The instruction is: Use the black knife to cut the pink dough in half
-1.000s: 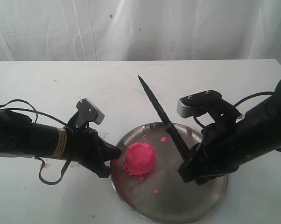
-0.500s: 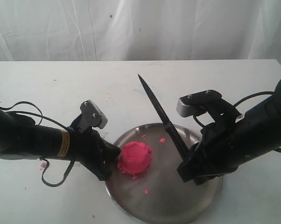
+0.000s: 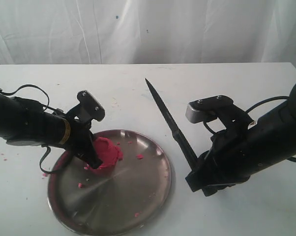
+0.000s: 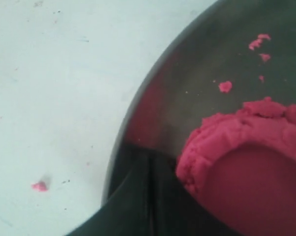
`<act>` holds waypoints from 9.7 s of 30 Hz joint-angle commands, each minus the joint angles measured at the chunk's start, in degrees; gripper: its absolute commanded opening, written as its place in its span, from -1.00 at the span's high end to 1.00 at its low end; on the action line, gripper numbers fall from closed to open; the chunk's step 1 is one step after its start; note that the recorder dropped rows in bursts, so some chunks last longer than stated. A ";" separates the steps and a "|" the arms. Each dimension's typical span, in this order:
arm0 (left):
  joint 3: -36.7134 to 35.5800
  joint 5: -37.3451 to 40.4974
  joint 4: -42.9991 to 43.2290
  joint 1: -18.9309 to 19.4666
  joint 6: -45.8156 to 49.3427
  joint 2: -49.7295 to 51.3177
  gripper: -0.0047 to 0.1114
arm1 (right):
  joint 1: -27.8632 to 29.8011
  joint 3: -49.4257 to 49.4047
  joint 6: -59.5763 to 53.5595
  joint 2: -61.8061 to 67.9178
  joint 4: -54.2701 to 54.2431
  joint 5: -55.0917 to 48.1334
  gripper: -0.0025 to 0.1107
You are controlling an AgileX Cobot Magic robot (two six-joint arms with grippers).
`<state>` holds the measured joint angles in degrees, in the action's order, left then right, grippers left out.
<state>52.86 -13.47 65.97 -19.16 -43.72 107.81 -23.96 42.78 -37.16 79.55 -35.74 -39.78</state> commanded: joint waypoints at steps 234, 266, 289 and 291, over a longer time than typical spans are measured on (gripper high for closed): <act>8.85 20.17 -78.78 5.20 61.91 -1.06 0.92 | -16.25 42.50 16.42 43.39 22.65 -18.33 0.96; 10.88 24.64 -79.96 5.20 61.69 -4.38 0.92 | -16.25 42.50 16.64 42.53 22.65 -22.99 0.96; 8.89 19.76 -81.43 3.47 62.12 -2.14 0.92 | -16.25 42.50 16.78 42.53 22.65 -22.19 0.96; 8.89 20.32 -81.43 3.48 62.12 -2.05 0.92 | -16.25 42.50 16.77 42.53 22.65 -21.97 0.96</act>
<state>62.07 6.33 -14.73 -15.42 18.42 105.90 -40.06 85.63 -19.93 122.41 -13.58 -61.73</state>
